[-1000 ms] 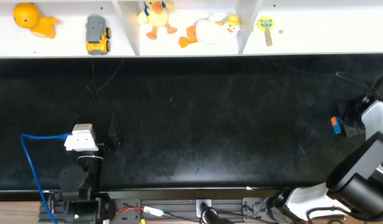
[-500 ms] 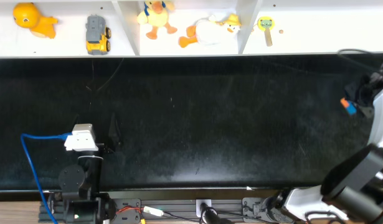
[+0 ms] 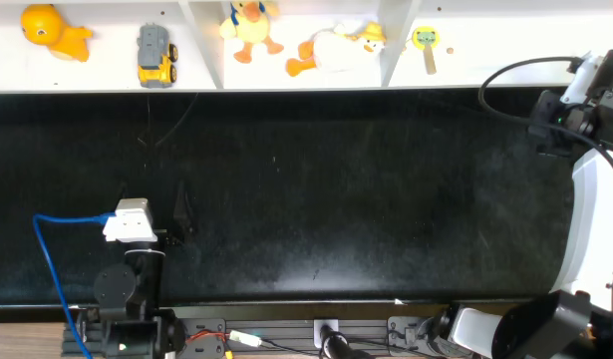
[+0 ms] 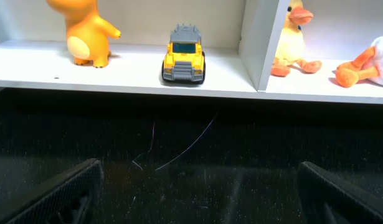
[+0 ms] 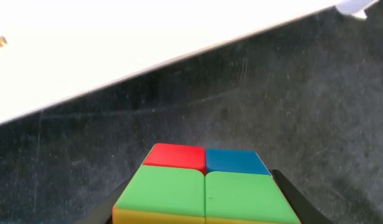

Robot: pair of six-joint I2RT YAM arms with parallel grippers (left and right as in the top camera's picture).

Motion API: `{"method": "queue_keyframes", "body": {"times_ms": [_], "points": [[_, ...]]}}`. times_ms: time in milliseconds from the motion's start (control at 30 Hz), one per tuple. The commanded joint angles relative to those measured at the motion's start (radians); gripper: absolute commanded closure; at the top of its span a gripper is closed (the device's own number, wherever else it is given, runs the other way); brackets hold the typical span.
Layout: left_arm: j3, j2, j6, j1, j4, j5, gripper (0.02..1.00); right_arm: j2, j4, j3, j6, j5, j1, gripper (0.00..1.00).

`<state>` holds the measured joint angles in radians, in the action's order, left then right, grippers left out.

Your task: Store Toys

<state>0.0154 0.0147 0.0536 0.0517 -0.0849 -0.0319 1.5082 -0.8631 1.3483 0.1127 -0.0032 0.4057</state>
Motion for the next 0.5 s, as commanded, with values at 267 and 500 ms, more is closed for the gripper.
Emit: {"method": "queue_keyframes", "body": {"times_ms": [267,500], "points": [[-0.008,-0.012,0.015,-0.007,0.002,0.008,0.02,0.083,0.476,-0.006,0.15,-0.057,0.018,0.952],[-0.007,-0.012,0.015,-0.007,0.002,0.008,0.02,0.251,0.652,-0.006,0.284,-0.19,0.028,0.954]]}}
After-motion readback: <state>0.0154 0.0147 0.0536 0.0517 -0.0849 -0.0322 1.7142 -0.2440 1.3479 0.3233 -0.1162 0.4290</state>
